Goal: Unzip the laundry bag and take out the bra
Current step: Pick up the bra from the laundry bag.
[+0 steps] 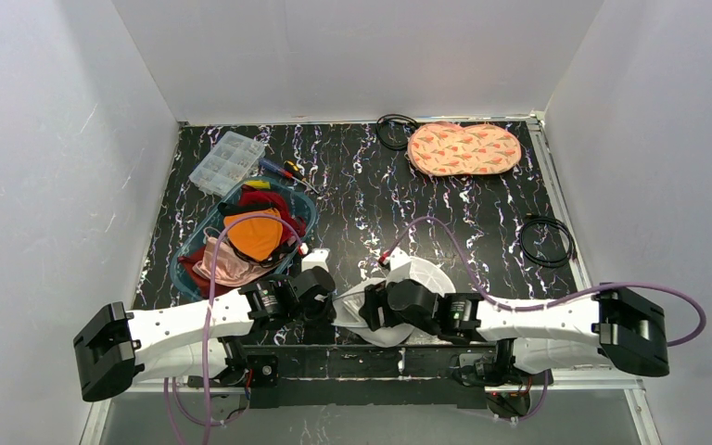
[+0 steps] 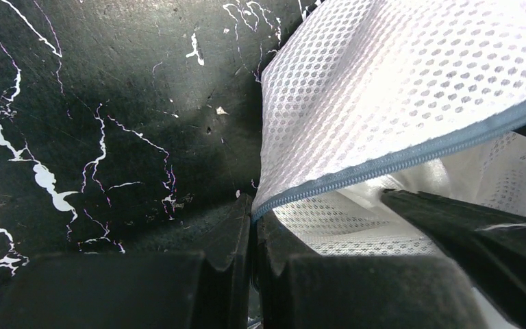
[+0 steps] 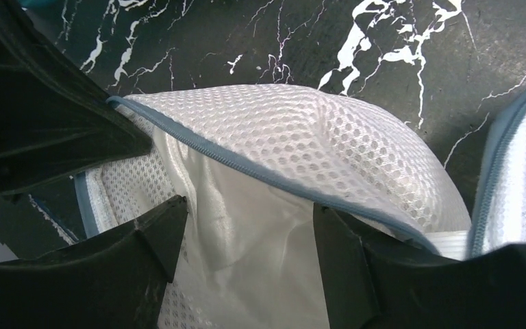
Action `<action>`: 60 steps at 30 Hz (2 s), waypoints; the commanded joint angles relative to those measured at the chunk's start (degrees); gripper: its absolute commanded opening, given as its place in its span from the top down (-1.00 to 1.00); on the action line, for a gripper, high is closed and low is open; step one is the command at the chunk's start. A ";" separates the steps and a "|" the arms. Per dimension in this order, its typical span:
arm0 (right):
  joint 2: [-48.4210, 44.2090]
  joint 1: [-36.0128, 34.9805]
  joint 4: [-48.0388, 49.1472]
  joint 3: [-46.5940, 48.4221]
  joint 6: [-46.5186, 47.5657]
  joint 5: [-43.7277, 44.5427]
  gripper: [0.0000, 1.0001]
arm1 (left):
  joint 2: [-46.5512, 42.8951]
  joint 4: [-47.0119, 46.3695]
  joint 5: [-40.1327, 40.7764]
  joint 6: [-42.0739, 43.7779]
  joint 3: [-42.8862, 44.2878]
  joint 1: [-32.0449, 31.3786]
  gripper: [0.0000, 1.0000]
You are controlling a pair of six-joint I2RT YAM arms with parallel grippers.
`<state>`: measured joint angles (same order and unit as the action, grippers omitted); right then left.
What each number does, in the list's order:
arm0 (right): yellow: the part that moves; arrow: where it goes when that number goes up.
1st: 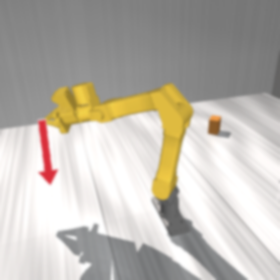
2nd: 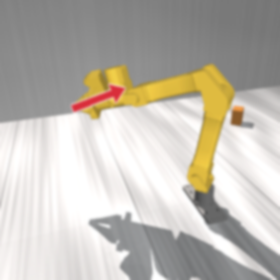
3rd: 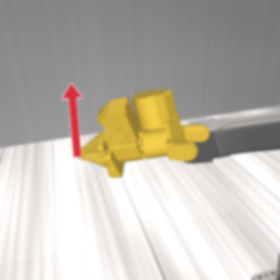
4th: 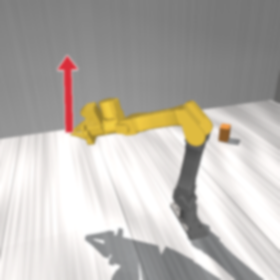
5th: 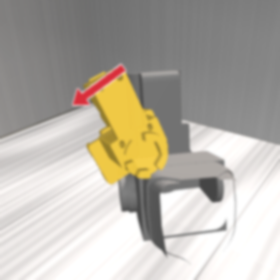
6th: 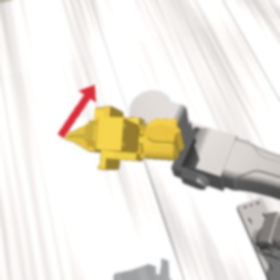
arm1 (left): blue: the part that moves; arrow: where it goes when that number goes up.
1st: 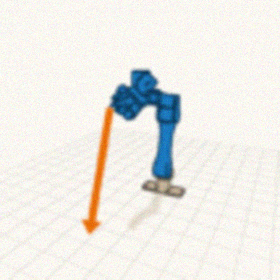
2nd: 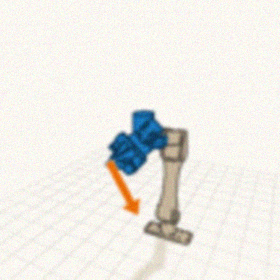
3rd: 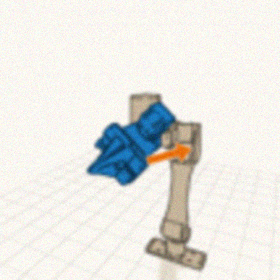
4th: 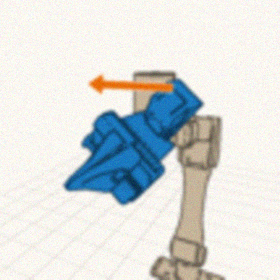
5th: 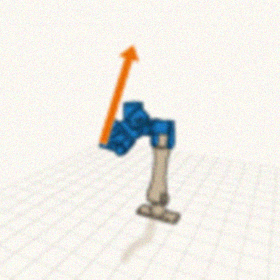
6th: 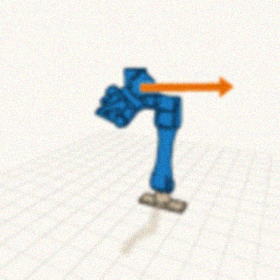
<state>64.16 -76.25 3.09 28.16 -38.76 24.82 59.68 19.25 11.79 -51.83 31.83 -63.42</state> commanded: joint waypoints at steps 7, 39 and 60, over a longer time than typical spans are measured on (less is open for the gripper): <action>10.92 -1.15 -7.04 10.91 3.91 1.48 -0.76 | -1.60 0.55 0.34 0.51 -0.09 -0.22 1.00; -8.01 -1.99 -14.07 12.71 10.25 -5.04 0.97 | -2.51 5.54 4.64 2.24 6.92 -0.22 1.00; -12.70 -1.98 -11.57 19.75 19.33 -11.95 0.97 | 6.09 12.15 11.38 3.89 19.84 -0.13 1.00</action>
<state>53.08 -78.13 -10.50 42.81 -22.17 12.29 64.90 28.08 18.52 -48.01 50.57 -63.51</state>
